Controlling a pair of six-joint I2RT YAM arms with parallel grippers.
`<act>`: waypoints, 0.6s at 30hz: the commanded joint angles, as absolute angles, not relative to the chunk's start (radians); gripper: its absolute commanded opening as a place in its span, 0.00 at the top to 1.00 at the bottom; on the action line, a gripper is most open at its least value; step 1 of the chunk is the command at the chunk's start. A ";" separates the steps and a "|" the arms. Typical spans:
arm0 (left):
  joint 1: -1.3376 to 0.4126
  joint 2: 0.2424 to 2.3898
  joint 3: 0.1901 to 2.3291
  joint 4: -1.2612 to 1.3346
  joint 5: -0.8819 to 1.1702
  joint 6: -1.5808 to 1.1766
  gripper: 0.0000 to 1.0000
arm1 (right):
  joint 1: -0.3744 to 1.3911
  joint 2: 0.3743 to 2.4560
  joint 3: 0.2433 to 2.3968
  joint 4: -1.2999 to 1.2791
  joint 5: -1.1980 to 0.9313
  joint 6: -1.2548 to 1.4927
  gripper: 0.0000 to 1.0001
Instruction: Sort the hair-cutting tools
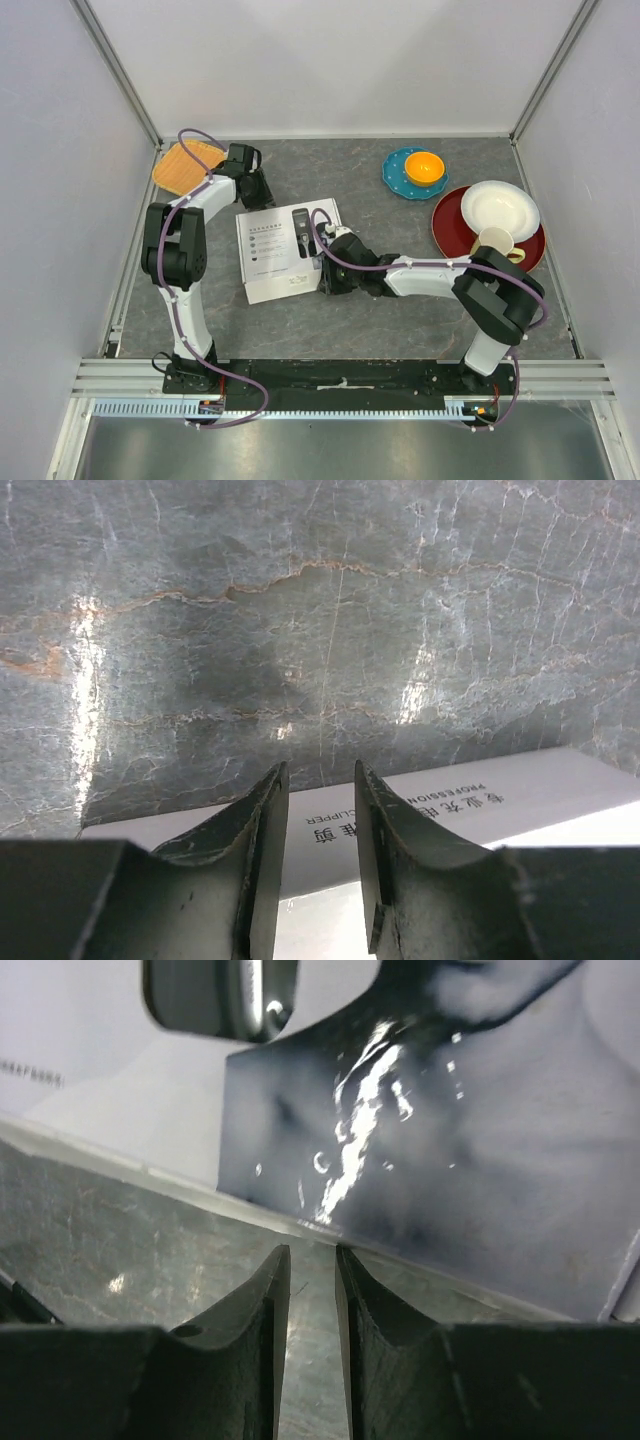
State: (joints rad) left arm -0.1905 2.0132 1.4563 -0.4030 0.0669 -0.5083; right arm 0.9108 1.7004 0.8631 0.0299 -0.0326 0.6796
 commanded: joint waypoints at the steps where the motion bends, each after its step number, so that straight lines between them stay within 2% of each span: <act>1: -0.187 2.002 1.433 -0.476 0.241 -0.449 0.62 | 0.847 1.741 0.928 0.078 0.015 0.658 0.69; 7: -0.189 1.918 1.272 -0.420 0.307 -0.474 0.66 | 0.779 1.772 0.976 0.123 0.002 0.649 0.69; 11: -0.196 1.807 1.062 -0.316 0.371 -0.521 0.67 | 0.762 1.792 1.014 0.143 -0.044 0.644 0.69; 18: -0.227 1.615 0.835 -0.212 0.365 -0.597 0.69 | 0.743 1.845 1.071 0.204 -0.146 0.652 0.69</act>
State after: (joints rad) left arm -0.1322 1.6863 0.9596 -0.0956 0.1509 -0.5205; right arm 0.7563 1.7897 0.9607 -0.0399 -0.1303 0.6430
